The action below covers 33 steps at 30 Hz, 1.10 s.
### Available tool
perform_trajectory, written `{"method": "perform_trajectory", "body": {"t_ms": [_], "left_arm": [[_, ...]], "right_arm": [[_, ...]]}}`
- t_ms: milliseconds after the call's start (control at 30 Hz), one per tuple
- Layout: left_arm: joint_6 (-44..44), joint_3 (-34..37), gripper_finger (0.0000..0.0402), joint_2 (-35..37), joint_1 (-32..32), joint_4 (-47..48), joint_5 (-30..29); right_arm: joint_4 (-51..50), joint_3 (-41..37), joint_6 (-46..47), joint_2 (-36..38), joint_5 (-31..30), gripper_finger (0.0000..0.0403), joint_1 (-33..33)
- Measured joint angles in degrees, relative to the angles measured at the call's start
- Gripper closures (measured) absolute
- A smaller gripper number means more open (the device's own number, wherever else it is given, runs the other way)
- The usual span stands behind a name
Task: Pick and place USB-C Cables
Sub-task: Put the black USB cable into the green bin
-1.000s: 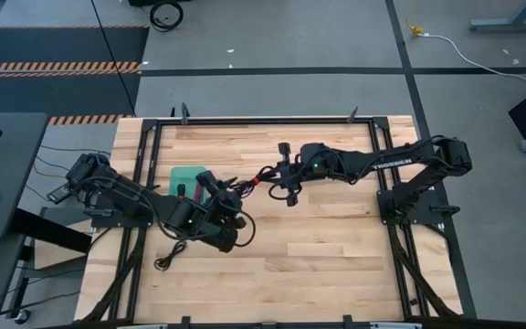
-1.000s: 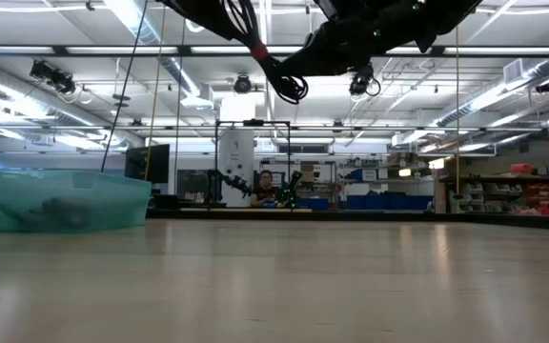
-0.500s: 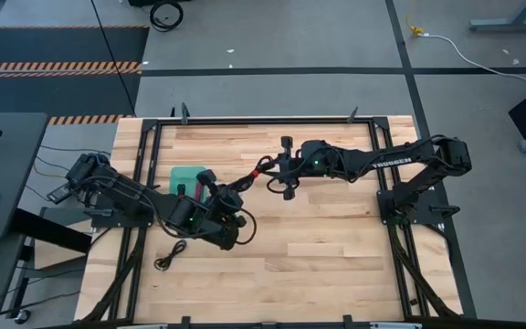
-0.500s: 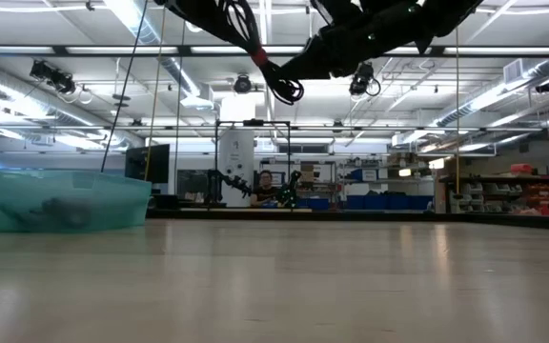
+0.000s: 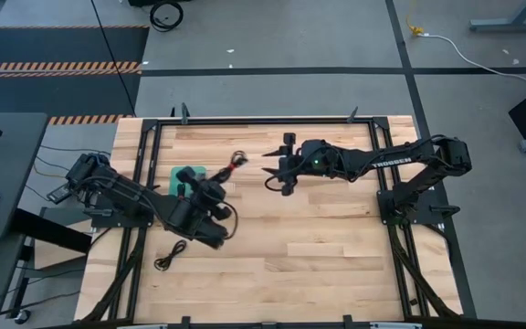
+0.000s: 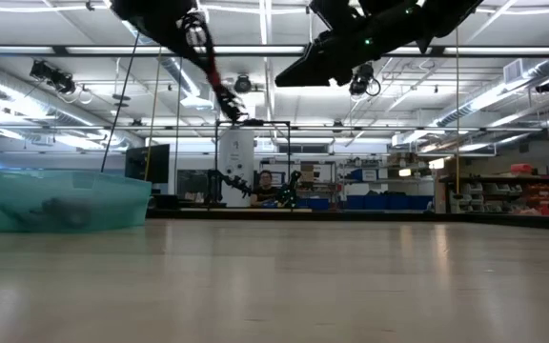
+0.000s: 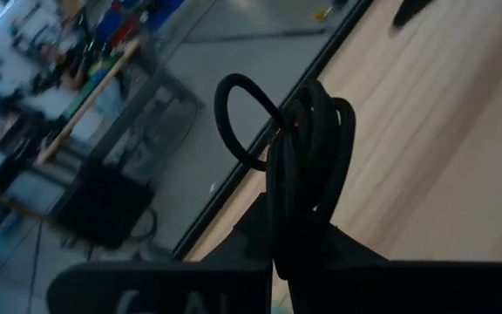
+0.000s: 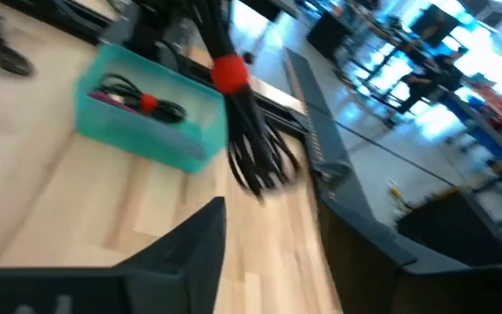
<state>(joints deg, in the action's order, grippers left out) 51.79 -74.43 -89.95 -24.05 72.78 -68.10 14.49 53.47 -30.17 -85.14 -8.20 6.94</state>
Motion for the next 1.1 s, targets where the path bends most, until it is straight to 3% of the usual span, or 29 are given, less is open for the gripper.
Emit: {"method": "perform_trajectory", "body": {"t_ms": [133,200,600,933,1100], "left_arm": [[15.7,0.0,0.0389,0.0,0.0,15.1,6.7],[20.1,0.3,0.0389,0.1,-0.3,17.5,10.9],[20.0,0.9,0.0389,0.5,-1.1,17.2,26.5],[18.1,6.1,0.0389,0.5,-1.1,17.2,20.0],[23.3,9.6,0.0389,2.8,-1.3,17.2,15.9]], "right_arm": [[0.0,0.0,0.1,0.0,-1.8,0.019,0.4],[0.0,0.0,0.5,0.0,-1.8,0.0183,0.5],[0.0,0.0,0.5,0.0,-1.8,0.0183,0.5],[1.3,0.0,0.0,0.0,-1.8,0.0185,1.3],[1.3,0.0,0.0,0.0,-1.8,0.0185,1.5]]}}
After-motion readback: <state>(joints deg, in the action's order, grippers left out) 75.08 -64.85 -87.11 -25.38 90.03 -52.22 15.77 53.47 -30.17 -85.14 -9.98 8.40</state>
